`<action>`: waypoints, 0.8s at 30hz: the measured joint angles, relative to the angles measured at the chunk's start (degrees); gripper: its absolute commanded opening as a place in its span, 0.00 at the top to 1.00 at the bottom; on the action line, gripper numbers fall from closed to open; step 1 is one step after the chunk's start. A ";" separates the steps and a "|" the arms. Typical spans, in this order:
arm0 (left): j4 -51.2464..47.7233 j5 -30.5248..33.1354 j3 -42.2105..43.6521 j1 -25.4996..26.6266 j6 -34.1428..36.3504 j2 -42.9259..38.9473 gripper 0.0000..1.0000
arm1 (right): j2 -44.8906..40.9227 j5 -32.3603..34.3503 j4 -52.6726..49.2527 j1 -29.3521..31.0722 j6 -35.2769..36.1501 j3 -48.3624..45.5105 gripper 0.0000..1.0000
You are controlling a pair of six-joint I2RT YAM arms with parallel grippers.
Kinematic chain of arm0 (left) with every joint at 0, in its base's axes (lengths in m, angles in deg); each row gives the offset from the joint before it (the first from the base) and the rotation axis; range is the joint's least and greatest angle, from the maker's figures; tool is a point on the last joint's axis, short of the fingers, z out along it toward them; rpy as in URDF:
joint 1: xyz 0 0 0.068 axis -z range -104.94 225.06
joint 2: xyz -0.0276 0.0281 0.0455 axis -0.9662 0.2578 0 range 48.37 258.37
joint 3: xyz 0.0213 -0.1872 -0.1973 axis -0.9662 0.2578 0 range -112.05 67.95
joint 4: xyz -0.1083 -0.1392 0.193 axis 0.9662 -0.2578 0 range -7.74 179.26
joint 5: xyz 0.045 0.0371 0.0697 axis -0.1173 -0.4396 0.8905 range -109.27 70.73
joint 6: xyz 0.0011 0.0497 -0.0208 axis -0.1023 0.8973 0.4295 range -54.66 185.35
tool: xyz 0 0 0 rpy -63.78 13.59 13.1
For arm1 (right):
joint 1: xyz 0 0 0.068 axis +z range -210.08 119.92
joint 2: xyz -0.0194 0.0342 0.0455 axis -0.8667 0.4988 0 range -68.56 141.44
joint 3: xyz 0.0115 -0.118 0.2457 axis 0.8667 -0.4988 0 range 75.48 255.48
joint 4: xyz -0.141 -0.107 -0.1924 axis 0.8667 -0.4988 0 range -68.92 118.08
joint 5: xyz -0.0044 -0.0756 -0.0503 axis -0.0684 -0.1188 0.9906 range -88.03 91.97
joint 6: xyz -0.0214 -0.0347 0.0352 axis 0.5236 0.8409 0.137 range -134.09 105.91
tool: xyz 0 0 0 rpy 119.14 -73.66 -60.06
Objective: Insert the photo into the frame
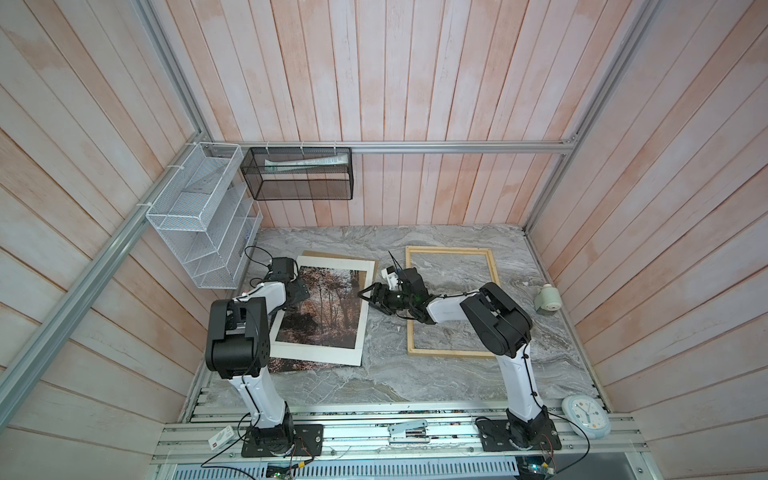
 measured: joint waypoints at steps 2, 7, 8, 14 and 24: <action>0.00 -0.02 0.00 0.00 0.11 0.11 0.00 | 0.17 0.13 -0.22 0.02 -0.02 0.09 0.19; 0.00 -0.24 0.00 0.00 0.42 0.26 0.00 | 1.31 0.04 -0.31 0.02 -0.66 0.85 0.19; 0.02 -0.37 0.00 0.00 0.42 0.26 0.00 | 1.42 0.09 -0.37 0.07 -0.74 1.11 0.19; 0.04 -0.90 0.00 0.00 0.94 0.26 0.00 | 2.03 0.02 -0.59 0.22 -1.16 2.08 0.19; 0.13 -1.51 0.00 -0.13 1.55 0.26 0.00 | 0.13 2.03 -3.69 0.26 0.63 1.92 0.19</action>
